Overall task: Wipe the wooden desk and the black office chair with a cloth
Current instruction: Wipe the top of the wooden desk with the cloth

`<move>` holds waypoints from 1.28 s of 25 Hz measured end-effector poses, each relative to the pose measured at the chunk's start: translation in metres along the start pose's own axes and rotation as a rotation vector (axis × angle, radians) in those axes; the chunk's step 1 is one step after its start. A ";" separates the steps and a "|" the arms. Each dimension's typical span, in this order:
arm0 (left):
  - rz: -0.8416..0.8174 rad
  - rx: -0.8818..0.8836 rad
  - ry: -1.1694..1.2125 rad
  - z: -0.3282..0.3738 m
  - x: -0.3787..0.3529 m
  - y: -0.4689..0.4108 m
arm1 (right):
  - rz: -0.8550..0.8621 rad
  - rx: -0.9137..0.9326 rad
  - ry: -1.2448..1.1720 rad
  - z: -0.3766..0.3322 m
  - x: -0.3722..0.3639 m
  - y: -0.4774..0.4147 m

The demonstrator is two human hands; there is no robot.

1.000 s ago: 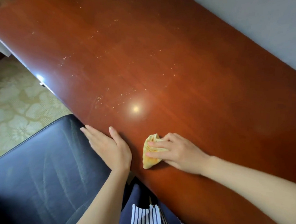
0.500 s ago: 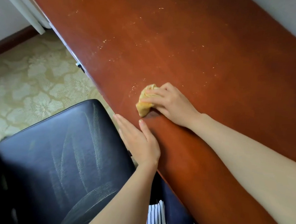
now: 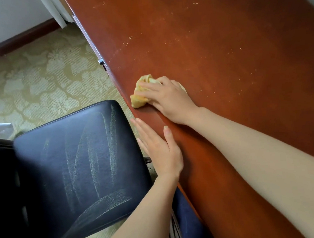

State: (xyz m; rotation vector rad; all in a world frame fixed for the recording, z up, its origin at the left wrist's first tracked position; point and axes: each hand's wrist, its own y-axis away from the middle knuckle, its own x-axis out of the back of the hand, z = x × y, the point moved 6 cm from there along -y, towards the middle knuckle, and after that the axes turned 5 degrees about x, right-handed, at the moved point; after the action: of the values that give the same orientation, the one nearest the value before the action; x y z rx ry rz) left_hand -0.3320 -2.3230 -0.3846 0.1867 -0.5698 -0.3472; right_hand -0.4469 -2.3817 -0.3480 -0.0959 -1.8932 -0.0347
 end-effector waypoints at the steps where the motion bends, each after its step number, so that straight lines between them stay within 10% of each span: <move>1: -0.002 0.004 0.016 0.001 0.000 0.000 | -0.014 0.023 -0.009 -0.003 0.001 0.010; 9: -0.089 0.011 0.299 0.003 0.011 0.008 | -0.083 0.122 -0.054 -0.028 0.009 0.112; 18: -0.041 -0.134 -0.112 0.023 0.013 -0.026 | 0.017 0.150 0.044 -0.031 0.005 0.179; 32: 0.117 0.027 -0.589 0.028 -0.007 -0.046 | 0.375 -1.009 0.042 0.165 0.055 0.060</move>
State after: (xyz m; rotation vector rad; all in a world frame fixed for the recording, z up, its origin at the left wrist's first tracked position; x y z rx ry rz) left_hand -0.3656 -2.3650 -0.3774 0.0733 -1.1629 -0.2791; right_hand -0.6148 -2.3074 -0.3498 -1.1120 -1.6205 -0.7233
